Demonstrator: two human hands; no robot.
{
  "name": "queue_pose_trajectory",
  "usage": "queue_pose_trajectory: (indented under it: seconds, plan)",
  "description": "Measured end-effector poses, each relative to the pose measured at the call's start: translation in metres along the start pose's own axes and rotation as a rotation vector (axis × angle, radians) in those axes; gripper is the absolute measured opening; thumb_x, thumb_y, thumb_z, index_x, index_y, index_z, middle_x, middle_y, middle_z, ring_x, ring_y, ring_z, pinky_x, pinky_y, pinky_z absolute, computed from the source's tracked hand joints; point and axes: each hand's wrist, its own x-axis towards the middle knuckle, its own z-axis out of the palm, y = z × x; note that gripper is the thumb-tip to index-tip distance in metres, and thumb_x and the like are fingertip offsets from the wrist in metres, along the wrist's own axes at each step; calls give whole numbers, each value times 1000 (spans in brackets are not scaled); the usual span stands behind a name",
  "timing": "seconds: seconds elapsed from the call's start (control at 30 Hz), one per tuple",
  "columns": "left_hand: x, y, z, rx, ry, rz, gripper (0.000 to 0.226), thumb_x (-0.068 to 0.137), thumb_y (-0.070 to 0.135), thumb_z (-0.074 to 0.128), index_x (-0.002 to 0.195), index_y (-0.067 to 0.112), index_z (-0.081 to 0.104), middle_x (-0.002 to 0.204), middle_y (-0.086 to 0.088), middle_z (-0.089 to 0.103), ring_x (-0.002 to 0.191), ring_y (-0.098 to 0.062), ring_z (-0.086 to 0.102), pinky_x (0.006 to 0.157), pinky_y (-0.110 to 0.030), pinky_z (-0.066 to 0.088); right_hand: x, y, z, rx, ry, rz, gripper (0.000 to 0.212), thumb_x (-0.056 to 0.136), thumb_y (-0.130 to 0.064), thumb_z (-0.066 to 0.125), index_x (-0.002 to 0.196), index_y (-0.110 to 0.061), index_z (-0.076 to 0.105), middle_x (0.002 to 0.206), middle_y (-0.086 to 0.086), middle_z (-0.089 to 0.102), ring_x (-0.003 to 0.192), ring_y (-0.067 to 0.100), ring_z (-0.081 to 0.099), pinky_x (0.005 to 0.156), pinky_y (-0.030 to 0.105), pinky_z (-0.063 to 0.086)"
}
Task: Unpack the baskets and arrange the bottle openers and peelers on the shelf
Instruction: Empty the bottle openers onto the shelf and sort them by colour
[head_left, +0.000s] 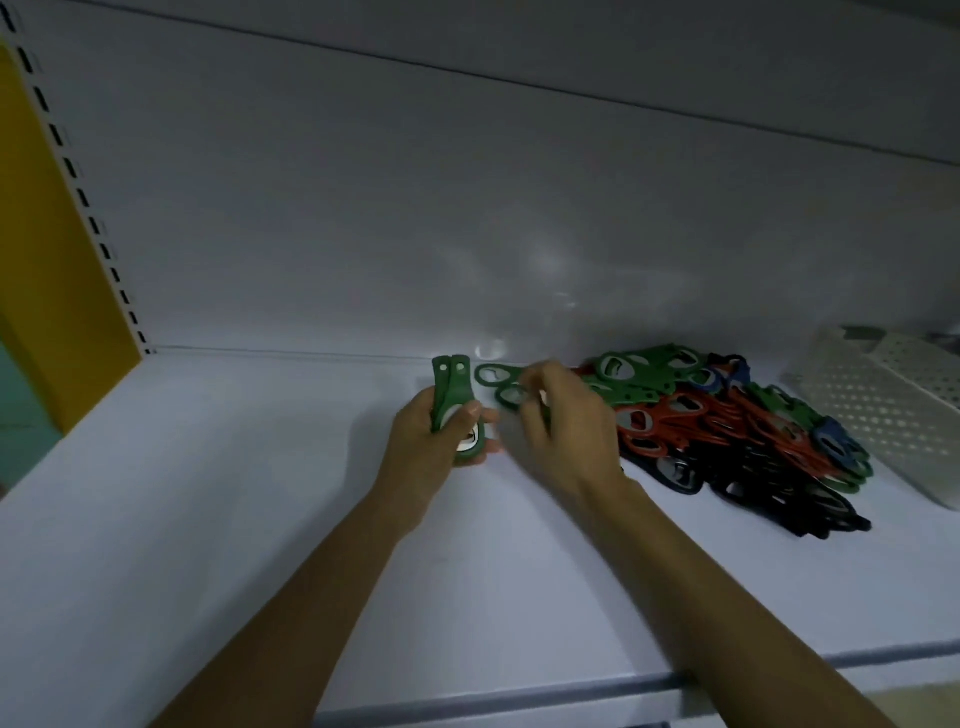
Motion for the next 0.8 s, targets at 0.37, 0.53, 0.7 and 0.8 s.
queue_pose_trajectory:
  seconds: [0.37, 0.53, 0.7, 0.8]
  plan:
    - [6, -5, -1, 18, 65, -82, 14, 97, 15, 49, 109, 19, 57, 89, 1, 75, 74, -13, 71, 54, -18, 50, 6, 25, 25, -177, -126, 9, 23, 89, -9, 55, 104, -16, 71, 94, 5, 70, 85, 23, 60, 86, 36, 42]
    - [7, 4, -1, -190, 77, -193, 31, 101, 34, 36, 113, 14, 56, 88, -7, 75, 76, -19, 72, 61, -26, 55, 6, 8, 22, 269, 212, -59, 22, 80, 0, 73, 100, -7, 74, 89, 7, 69, 82, 20, 62, 76, 30, 51]
    - [11, 10, -2, -432, 86, -328, 52, 96, 49, 34, 118, 9, 59, 112, -15, 66, 99, -26, 65, 76, -37, 57, 0, -10, 32, 414, -85, -228, 36, 77, 3, 59, 110, -5, 70, 112, 8, 70, 106, 13, 63, 97, 26, 49]
    - [12, 9, -7, -512, 98, -314, 39, 100, 26, 38, 127, 4, 54, 123, -18, 60, 111, -29, 59, 86, -36, 53, 1, -9, 35, 587, -349, -98, 42, 80, -12, 49, 117, -6, 67, 126, -4, 58, 121, -5, 44, 108, 11, 31]
